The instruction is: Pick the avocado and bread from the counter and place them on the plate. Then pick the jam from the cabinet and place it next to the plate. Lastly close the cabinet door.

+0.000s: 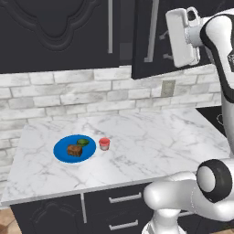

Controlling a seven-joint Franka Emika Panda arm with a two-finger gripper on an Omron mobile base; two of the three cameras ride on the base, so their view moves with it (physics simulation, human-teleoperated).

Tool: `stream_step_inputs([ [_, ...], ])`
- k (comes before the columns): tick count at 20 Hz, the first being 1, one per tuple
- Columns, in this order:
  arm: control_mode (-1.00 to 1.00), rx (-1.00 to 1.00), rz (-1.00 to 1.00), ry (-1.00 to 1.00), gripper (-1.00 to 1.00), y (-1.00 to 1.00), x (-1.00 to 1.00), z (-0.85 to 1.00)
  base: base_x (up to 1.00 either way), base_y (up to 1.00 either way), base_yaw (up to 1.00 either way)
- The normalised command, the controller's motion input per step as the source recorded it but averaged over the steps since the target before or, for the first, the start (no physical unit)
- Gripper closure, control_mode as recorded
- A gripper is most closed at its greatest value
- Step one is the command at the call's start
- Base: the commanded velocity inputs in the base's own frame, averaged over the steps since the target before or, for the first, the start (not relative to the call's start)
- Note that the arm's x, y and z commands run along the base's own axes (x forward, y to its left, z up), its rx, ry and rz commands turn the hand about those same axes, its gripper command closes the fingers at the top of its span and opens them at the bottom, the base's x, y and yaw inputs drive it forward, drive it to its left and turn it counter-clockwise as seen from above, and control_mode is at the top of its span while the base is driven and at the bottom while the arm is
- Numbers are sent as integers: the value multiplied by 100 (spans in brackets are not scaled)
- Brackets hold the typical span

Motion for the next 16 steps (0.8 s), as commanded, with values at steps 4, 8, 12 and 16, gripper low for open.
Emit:
stream_step_inputs([
  [4, -100, -4, -10, -5, -100, 46, 68, 0, 0, 0, 0],
  [8, -100, -1, -9, -9, -100, 28, 51, 9, 0, 0, 0],
  [12, -100, 0, -9, -11, -100, 27, 46, 15, 0, 0, 0],
  [16, -100, 0, -8, -14, -100, 23, 35, 17, 0, 0, 0],
])
